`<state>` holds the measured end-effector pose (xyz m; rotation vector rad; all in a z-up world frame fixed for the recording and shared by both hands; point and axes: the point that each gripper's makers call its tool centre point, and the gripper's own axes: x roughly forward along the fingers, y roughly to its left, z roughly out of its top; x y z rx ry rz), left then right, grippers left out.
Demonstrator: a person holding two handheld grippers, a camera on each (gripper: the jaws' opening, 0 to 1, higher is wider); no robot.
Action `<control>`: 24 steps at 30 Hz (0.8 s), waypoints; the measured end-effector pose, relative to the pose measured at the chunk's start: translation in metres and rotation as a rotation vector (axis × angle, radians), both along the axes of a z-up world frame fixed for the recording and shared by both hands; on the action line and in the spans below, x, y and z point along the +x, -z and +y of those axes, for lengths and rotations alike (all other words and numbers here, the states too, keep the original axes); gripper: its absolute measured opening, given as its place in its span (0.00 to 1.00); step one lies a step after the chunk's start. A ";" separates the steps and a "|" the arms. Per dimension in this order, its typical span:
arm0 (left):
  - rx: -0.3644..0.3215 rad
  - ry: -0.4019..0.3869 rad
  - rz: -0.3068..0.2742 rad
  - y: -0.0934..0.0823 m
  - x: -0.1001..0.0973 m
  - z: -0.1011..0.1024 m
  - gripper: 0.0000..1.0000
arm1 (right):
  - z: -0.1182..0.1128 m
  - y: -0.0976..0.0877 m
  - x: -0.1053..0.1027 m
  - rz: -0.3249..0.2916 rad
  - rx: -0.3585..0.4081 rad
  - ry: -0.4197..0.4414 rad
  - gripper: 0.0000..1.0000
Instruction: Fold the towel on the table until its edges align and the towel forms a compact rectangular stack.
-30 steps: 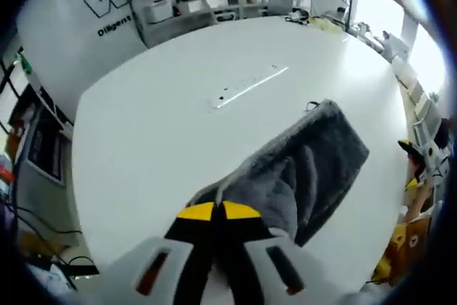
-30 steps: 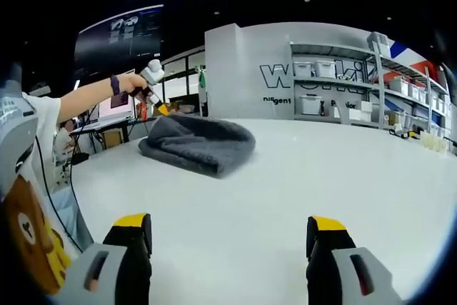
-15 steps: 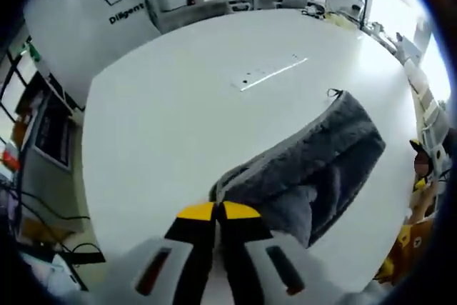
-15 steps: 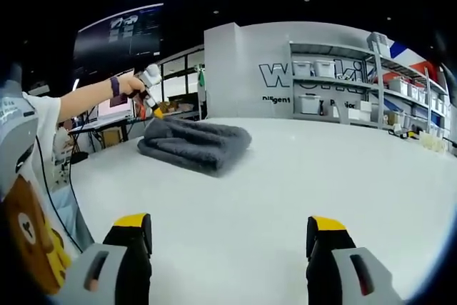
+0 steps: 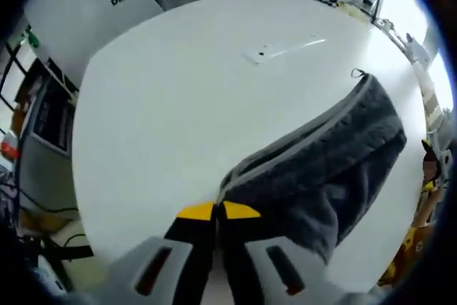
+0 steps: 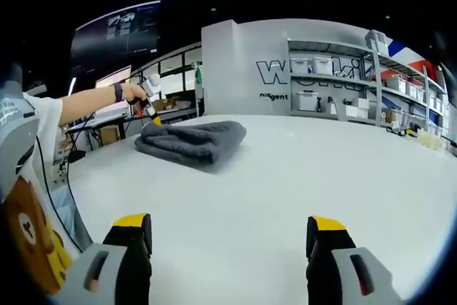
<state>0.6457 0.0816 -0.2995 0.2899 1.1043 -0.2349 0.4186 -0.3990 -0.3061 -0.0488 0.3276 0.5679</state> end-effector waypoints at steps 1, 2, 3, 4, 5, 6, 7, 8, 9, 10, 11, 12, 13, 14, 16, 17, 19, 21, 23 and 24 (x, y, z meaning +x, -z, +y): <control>0.001 0.002 0.004 0.002 -0.001 -0.001 0.04 | 0.000 0.001 0.000 0.002 -0.002 0.000 0.93; 0.001 0.002 0.006 0.004 -0.003 -0.002 0.04 | 0.000 0.001 0.000 0.003 -0.003 0.000 0.93; 0.001 0.001 0.009 0.006 -0.004 -0.002 0.04 | 0.000 0.001 0.000 0.005 -0.004 0.001 0.93; -0.001 0.001 0.012 0.008 -0.006 -0.002 0.04 | -0.001 0.002 0.000 0.006 -0.006 0.003 0.93; -0.002 -0.001 0.013 0.009 -0.010 -0.004 0.04 | -0.001 0.002 0.000 0.009 -0.007 0.005 0.93; -0.003 -0.001 0.013 0.009 -0.010 -0.005 0.04 | -0.001 0.003 0.001 0.010 -0.006 0.006 0.93; -0.006 -0.003 0.014 0.009 -0.005 -0.002 0.04 | -0.001 0.003 0.001 0.011 -0.006 0.007 0.93; -0.008 -0.002 0.015 0.009 -0.002 -0.001 0.04 | -0.001 0.003 0.001 0.011 -0.006 0.007 0.93; -0.009 -0.001 0.013 0.008 -0.001 0.000 0.05 | -0.001 0.003 0.001 0.011 -0.008 0.006 0.93; -0.011 -0.002 0.012 0.008 -0.001 0.000 0.05 | 0.000 0.003 0.001 0.012 -0.008 0.005 0.93; -0.012 -0.002 0.011 0.008 -0.001 -0.001 0.05 | 0.000 0.003 0.001 0.012 -0.008 0.003 0.93; -0.013 0.002 0.005 0.007 -0.003 -0.002 0.05 | 0.000 0.003 0.000 0.011 -0.007 0.001 0.93; -0.024 0.000 -0.005 0.006 -0.006 -0.005 0.05 | 0.001 0.003 0.000 0.011 -0.007 -0.001 0.93; -0.035 -0.004 -0.013 0.004 -0.006 -0.006 0.06 | 0.001 0.003 0.000 0.011 -0.006 -0.001 0.93; -0.046 -0.003 -0.023 0.002 -0.006 -0.007 0.08 | 0.002 0.003 0.000 0.012 -0.007 -0.002 0.93; -0.052 -0.007 -0.033 0.001 -0.007 -0.011 0.10 | 0.002 0.003 0.000 0.012 -0.007 -0.003 0.93; -0.061 -0.004 -0.055 -0.004 -0.010 -0.012 0.10 | 0.003 0.003 -0.001 0.011 -0.006 -0.006 0.93; -0.075 -0.011 -0.077 -0.010 -0.011 -0.011 0.12 | 0.003 0.002 -0.001 0.009 -0.007 -0.008 0.93; -0.084 -0.006 -0.106 -0.018 -0.008 -0.009 0.15 | 0.004 0.001 -0.002 0.007 -0.006 -0.010 0.93; -0.085 -0.004 -0.116 -0.021 -0.008 -0.008 0.17 | 0.004 0.001 -0.002 0.006 -0.006 -0.011 0.93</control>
